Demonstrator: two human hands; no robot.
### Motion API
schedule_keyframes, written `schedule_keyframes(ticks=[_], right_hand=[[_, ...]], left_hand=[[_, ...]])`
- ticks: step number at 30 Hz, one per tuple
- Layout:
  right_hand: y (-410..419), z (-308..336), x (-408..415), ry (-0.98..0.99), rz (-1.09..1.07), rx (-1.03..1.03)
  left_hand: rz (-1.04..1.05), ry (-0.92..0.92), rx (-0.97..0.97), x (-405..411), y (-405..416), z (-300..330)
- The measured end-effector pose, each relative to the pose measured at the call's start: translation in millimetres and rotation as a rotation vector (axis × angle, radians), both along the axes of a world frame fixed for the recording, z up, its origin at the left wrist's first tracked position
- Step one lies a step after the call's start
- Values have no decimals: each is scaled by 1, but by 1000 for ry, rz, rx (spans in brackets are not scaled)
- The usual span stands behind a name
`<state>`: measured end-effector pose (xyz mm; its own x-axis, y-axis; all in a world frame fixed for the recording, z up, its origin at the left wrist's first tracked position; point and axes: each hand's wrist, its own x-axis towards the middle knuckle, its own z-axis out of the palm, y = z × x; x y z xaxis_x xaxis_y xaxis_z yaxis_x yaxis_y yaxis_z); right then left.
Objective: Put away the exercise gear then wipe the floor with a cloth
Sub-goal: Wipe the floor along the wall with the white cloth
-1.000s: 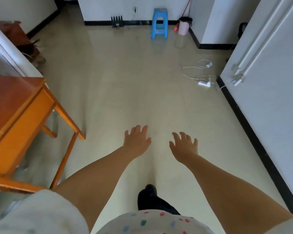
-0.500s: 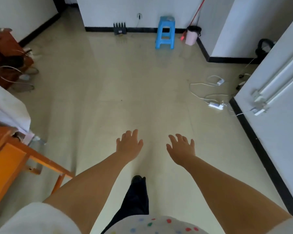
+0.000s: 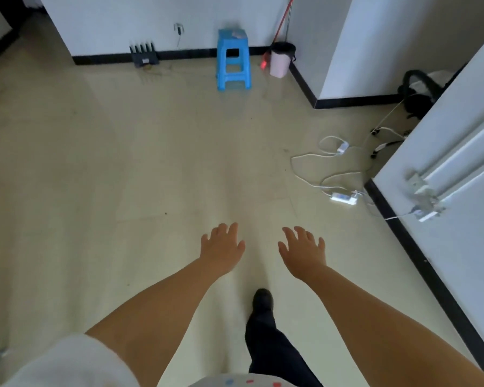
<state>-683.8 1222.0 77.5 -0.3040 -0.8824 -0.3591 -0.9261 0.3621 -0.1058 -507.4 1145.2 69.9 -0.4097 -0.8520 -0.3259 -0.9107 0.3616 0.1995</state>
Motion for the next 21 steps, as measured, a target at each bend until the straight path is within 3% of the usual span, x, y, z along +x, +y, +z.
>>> schedule_keyframes(ticks=[10, 15, 21], right_hand=[[-275, 11, -140, 81, 88, -23], [-392, 7, -169, 72, 158, -11], [-573, -8, -202, 67, 138, -38]], left_hand=[[92, 49, -64, -122, -265, 13], [158, 24, -1, -153, -373, 2], [96, 36, -51, -187, -552, -4]])
